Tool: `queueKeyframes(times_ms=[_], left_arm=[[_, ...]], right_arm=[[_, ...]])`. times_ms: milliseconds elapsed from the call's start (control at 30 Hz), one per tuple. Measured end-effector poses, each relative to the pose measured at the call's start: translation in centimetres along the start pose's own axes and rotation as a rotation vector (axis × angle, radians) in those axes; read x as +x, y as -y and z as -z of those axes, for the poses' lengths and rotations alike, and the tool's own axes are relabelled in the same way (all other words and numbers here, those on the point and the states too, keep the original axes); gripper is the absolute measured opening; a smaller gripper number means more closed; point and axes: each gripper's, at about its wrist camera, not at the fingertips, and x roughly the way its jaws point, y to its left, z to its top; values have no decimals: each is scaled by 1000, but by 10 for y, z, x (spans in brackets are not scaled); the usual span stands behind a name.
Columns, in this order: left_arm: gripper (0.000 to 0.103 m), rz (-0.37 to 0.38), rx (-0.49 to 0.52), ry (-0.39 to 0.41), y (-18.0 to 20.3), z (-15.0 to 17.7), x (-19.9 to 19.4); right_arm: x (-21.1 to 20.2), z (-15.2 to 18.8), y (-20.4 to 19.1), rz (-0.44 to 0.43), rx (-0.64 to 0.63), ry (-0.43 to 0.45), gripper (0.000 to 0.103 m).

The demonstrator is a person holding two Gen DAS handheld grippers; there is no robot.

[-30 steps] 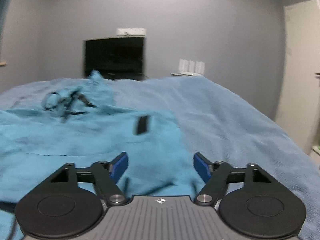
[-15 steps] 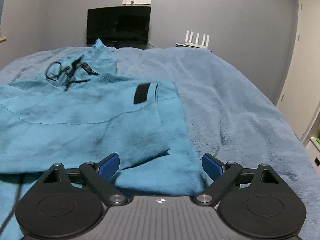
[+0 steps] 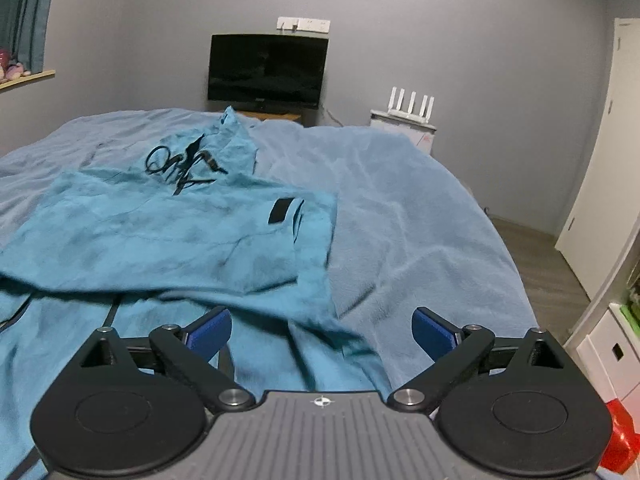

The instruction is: Fold large clothes

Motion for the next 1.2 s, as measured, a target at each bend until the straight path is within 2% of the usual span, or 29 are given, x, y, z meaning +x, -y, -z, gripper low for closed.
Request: queueKeyframes(times_ms=[133,267,367,433,467,533,600,667,767,867,1033,1200], left_arm=[[92,-16,17,-54,14,19,-40],[92,77,-37,-128,28,45,-64],[92,162,-15,-186,49,59,-73],[90,175,19,-218,63,65,-74],[83,157,53,-237,71,67,-73],[75,90,109,-266,78,69,-69],[69,101,94,-282,78,71,-64],[55,106,87,-300,77,75,-60],[39,92,104,-282,76,76,-62],[30,90,75,-227,66,68,-65],[27,131,-39,-121,45,36,-72],[26,146,-106,-44,26,-19,-56]], right_arm=[[-28,11,9,-61,32,-61,98],[-49,24,9,-112,16,-110,98],[-64,34,4,-125,-30,-132,98],[-70,40,1,-128,-55,-135,98],[-74,42,0,-127,-66,-138,98],[-77,47,-1,-126,-76,-149,98],[-78,50,1,-126,-72,-160,98],[-78,51,5,-126,-54,-169,98],[-78,50,12,-127,-22,-176,98],[-80,51,18,-122,-18,-166,98],[-75,51,28,-121,21,-170,98],[-79,44,33,-152,54,-134,98]])
